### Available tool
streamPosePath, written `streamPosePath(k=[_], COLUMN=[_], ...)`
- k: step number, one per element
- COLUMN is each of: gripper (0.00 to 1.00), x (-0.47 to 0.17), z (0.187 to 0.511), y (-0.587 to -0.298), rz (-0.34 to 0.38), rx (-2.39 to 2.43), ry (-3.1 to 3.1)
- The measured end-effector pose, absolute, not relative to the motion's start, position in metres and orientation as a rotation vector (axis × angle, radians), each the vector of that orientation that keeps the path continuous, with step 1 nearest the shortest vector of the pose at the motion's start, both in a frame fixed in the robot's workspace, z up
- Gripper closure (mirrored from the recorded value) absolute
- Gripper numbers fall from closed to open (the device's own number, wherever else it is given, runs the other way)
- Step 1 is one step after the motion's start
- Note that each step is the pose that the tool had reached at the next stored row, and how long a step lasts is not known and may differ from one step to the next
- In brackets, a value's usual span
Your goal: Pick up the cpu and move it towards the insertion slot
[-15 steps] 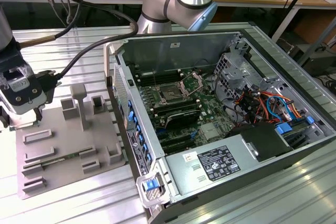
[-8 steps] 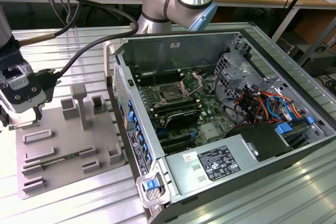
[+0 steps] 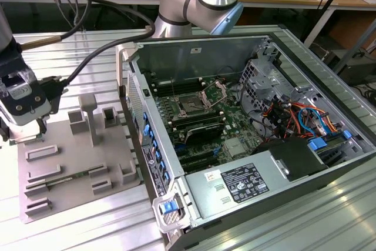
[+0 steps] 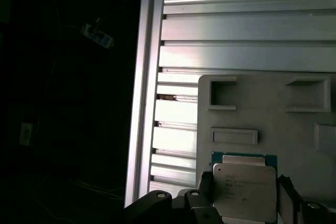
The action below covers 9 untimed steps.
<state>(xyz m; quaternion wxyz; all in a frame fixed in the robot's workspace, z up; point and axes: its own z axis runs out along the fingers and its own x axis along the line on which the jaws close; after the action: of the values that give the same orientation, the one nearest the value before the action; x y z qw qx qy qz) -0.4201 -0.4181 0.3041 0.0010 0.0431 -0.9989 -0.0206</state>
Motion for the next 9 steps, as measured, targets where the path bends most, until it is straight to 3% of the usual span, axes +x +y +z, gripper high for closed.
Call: streamPosePath(k=[9], gripper=[0.45], x=[-0.4200], z=[0.3088], y=[-0.4181], rz=[-0.065], rx=[0.135], ry=[-3.136])
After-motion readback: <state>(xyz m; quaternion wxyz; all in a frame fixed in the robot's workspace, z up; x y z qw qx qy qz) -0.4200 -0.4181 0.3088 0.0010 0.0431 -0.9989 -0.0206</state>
